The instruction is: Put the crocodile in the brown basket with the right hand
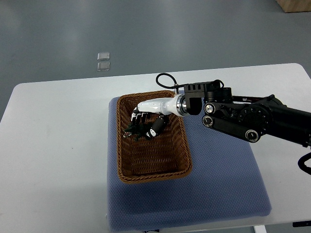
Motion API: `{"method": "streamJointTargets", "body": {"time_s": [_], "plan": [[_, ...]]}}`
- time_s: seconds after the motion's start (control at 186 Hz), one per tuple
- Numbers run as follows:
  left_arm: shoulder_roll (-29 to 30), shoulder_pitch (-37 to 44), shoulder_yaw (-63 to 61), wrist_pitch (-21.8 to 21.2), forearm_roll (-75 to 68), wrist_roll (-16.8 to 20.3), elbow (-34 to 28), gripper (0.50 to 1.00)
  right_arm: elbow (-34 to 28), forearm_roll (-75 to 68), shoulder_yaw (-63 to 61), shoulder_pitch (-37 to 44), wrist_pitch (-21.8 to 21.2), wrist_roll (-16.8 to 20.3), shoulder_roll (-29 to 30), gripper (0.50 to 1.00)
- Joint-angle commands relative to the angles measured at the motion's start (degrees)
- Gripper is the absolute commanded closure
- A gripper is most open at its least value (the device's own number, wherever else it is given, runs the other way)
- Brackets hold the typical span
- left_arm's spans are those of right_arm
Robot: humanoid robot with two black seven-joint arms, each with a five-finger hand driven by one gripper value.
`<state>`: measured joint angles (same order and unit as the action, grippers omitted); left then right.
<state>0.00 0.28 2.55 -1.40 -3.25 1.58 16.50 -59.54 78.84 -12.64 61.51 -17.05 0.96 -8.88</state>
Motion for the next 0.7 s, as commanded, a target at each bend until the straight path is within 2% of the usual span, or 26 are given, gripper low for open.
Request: {"method": "streamJointTargets", "body": {"time_s": [0.0, 0.092, 0.14, 0.189, 0.253, 0.42, 0.582, 0.695], "plan": [[0.0, 0.0, 0.0, 0.0, 0.0, 0.0, -0.1, 0.5, 0.3, 0.0, 0.0, -0.4, 0.0, -0.1, 0.0, 0.75], [0.0, 0.0, 0.0, 0.0, 0.0, 0.0, -0.1, 0.5, 0.5, 0.0, 0.0, -0.4, 0.0, 0.0, -0.1, 0.744], [0.0, 0.0, 0.1, 0.0, 0.0, 0.1, -0.1, 0.5, 0.6, 0.0, 0.0, -0.4, 0.0, -0.1, -0.1, 0.709], [0.0, 0.0, 0.0, 0.0, 0.0, 0.1, -0.1, 0.5, 0.6, 0.0, 0.0, -0.4, 0.0, -0.1, -0.2, 0.697], [0.0, 0.0, 0.0, 0.0, 0.0, 0.0, -0.1, 0.5, 0.6, -0.2, -0.4, -0.3, -0.1, -0.1, -0.4, 0.642], [0.0, 0.0, 0.1, 0.0, 0.0, 0.0, -0.1, 0.5, 0.6, -0.6, -2.5, 0.3, 0.0, -0.3, -1.1, 0.621], [0.0, 0.0, 0.0, 0.0, 0.0, 0.1, -0.2, 0.5, 0.6, -3.1, -11.6, -0.4, -0.5, -0.3, -2.5, 0.607], [0.0, 0.0, 0.0, 0.0, 0.0, 0.0, -0.1, 0.5, 0.6, -9.9, -17.3, -1.5, -0.1, -0.3, -4.0, 0.607]]}}
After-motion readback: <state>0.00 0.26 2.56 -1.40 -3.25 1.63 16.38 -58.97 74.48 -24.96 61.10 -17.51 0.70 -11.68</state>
